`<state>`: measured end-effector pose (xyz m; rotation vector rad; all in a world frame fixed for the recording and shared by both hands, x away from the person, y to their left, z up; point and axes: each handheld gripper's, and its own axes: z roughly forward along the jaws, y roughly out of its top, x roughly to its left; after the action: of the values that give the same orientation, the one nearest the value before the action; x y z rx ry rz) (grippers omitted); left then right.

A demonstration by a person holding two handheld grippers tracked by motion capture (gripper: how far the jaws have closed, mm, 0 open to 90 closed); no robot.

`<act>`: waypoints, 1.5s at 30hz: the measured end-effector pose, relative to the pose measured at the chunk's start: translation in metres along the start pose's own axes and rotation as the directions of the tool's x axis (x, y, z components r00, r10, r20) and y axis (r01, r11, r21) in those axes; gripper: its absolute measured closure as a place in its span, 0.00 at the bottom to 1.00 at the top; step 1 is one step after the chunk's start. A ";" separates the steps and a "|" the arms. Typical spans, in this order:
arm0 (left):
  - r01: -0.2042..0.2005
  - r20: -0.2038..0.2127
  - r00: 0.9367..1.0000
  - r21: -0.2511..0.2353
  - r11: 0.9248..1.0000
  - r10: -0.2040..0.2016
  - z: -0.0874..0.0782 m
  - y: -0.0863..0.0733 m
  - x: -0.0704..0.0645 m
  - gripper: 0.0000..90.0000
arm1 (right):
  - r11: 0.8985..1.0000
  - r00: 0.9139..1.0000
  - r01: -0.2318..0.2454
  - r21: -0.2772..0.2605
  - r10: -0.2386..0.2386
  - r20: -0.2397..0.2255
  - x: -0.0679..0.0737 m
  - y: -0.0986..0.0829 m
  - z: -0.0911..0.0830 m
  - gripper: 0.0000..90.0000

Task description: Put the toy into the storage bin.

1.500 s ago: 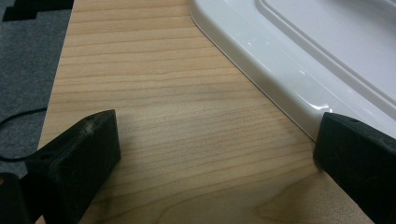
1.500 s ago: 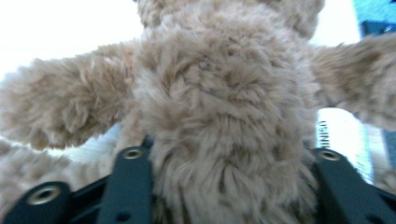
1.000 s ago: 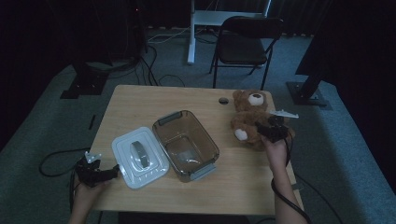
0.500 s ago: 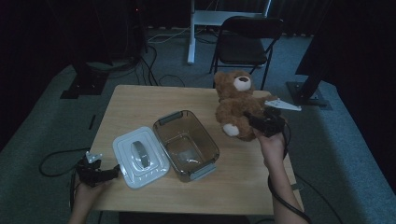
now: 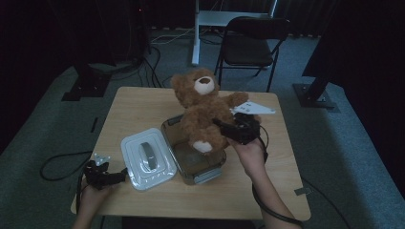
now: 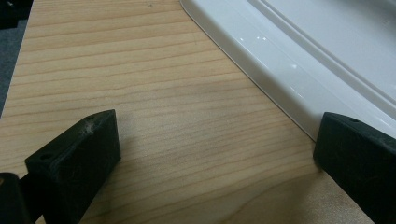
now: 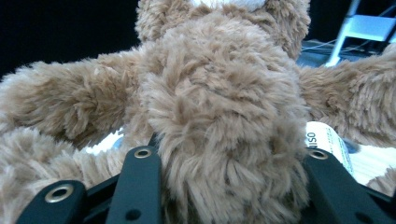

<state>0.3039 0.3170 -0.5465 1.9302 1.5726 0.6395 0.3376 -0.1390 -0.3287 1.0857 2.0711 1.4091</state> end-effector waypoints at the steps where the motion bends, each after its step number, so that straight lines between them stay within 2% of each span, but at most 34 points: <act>1: 0.001 0.000 1.000 -0.001 1.000 -0.001 0.000 0.000 0.000 0.01 | 1.000 1.000 -0.001 0.005 0.001 -0.010 0.004 -0.002 0.004 0.65; 6: -0.002 0.001 1.000 -0.001 1.000 0.002 0.000 0.000 0.000 0.01 | 0.998 0.999 0.025 0.062 -0.023 -0.040 0.022 -0.019 0.027 0.65; 10: -0.001 0.000 1.000 0.000 1.000 0.001 0.000 0.000 0.000 0.01 | 0.992 0.999 0.036 0.120 -0.032 -0.035 0.027 -0.036 0.044 0.65; 13: 0.002 -0.001 1.000 0.000 1.000 -0.002 0.000 0.000 0.000 0.01 | 0.988 0.999 0.020 0.153 -0.016 -0.033 0.026 -0.051 0.053 0.65; 15: 0.001 -0.001 1.000 0.000 1.000 -0.001 0.000 0.000 0.000 0.01 | 0.987 0.999 0.024 0.157 -0.020 -0.027 0.027 -0.060 0.055 0.64; 18: 0.002 -0.002 1.000 0.000 1.000 -0.002 0.000 0.000 0.000 0.01 | 0.986 0.998 0.054 0.161 -0.055 0.003 0.031 -0.068 0.055 0.64; 21: 0.005 -0.003 1.000 -0.002 1.000 -0.005 0.000 0.000 -0.001 0.01 | 0.983 0.999 0.053 0.174 -0.051 -0.018 0.032 -0.073 0.057 0.64; 29: 0.004 -0.003 1.000 0.000 1.000 -0.004 0.000 0.000 -0.001 0.01 | 0.980 0.997 0.077 0.186 -0.077 -0.010 0.039 -0.083 0.061 0.60; 33: 0.003 -0.003 1.000 0.000 1.000 -0.003 0.000 0.000 -0.001 0.01 | 0.979 0.997 0.076 0.190 -0.074 -0.019 0.040 -0.084 0.060 0.55; 40: 0.004 -0.003 1.000 -0.001 1.000 -0.004 0.000 0.000 -0.001 0.01 | 0.979 0.998 0.048 0.196 -0.039 -0.048 0.038 -0.075 0.055 0.33; 45: 0.004 -0.003 1.000 0.001 1.000 -0.004 0.000 0.000 -0.001 0.01 | 0.979 0.998 0.043 0.198 -0.032 -0.060 0.038 -0.068 0.052 0.28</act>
<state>0.3034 0.3165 -0.5465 1.9266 1.5784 0.6403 0.3251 -0.0911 -0.4081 1.0882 2.3016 1.2484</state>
